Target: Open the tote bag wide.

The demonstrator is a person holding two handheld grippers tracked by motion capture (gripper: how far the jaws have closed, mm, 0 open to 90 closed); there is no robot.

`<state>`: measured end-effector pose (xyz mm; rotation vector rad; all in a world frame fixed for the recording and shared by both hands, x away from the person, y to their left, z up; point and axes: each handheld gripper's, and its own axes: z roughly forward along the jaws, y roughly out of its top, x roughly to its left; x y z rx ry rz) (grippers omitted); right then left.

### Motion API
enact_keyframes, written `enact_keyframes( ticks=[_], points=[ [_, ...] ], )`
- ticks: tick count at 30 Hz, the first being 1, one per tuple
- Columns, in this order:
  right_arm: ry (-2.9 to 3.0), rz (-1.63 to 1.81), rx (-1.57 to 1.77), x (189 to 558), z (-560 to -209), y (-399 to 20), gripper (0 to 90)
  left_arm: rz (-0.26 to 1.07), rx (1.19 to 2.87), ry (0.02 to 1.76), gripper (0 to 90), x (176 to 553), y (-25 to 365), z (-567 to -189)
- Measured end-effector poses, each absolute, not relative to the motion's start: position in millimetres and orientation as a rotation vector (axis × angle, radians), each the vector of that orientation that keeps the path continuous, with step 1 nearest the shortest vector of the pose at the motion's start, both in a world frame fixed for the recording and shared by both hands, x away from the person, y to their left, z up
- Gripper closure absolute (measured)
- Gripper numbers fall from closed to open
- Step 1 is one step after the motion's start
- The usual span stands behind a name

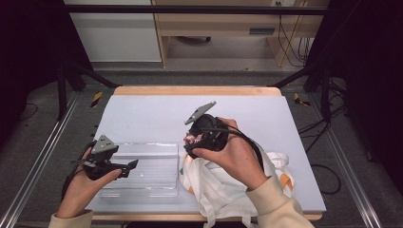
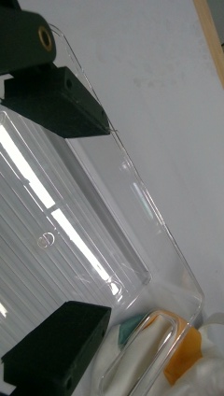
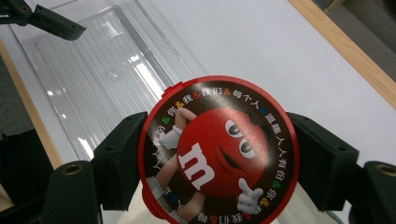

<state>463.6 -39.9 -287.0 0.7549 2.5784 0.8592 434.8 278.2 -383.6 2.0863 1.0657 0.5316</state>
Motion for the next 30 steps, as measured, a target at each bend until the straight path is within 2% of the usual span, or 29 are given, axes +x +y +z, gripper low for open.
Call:
enact_keyframes(
  ticks=[13, 30],
  points=[
    [2.592, 0.892, 0.714, 469.7, -286.8, -19.8, 25.7, 0.479, 2.056, 1.064, 9.2, 434.6, 290.0, -382.5],
    [2.632, 0.891, 0.689, 477.4, -300.4, 12.9, 25.7, 0.512, 2.01, 1.097, 8.9, 431.9, 307.2, -374.9]
  ],
)
